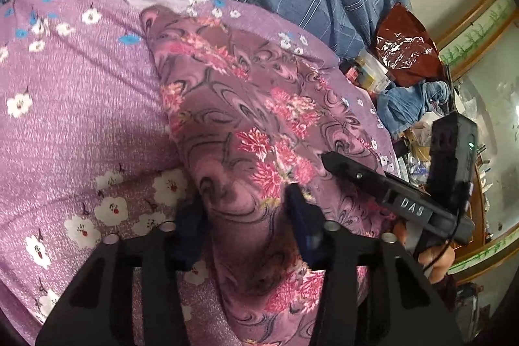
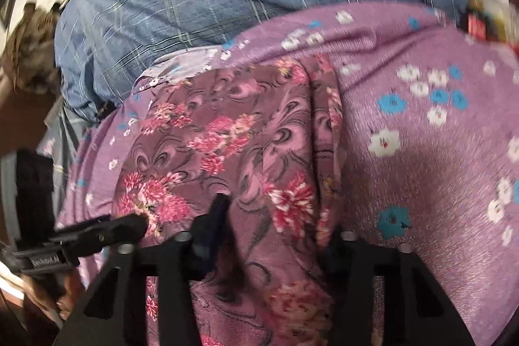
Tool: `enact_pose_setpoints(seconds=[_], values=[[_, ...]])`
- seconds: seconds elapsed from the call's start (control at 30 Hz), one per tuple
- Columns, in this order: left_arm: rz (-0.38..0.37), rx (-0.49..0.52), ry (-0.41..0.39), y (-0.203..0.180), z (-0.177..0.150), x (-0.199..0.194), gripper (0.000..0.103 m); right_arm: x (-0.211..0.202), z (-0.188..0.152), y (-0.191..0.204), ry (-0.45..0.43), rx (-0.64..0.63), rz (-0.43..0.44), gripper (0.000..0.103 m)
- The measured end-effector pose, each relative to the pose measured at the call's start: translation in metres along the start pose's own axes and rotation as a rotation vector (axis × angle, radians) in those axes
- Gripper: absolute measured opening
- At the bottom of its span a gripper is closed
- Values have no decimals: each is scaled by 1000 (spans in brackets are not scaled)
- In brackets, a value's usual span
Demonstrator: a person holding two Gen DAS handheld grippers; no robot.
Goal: Fold small clothes
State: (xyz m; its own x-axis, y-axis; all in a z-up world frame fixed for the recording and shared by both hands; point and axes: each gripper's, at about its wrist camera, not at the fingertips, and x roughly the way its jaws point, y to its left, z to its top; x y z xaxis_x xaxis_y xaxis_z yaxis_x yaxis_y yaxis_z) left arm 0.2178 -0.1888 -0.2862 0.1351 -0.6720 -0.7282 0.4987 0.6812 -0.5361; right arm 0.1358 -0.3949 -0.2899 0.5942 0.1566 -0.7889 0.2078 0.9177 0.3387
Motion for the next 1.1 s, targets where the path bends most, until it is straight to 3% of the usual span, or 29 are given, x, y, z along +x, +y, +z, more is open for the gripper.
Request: enact_pose_setpoints(seconds=[0.17,0.5,0.77,0.9,1.0,1.1], values=[[-2,22,-40,-4,1,-8,27,-12,-3,10,-55,-35,-30,30],[24,77,-161,-12,1,-55,27,-33,-1,50,-153,-76,30,28],[82,66,-240,12,-2,-100,27,-30,1,97,-175,-87,106,28],[137,30,-215,38,-4,-99,27,-3,-3,118,-106,-77,97,28],[246,-21,-132,63,-6,-82,29,26,-9,128,-7,-87,20,29],[279,-68,-82,79,-11,-76,38,25,-10,132,-8,-123,-26,39]])
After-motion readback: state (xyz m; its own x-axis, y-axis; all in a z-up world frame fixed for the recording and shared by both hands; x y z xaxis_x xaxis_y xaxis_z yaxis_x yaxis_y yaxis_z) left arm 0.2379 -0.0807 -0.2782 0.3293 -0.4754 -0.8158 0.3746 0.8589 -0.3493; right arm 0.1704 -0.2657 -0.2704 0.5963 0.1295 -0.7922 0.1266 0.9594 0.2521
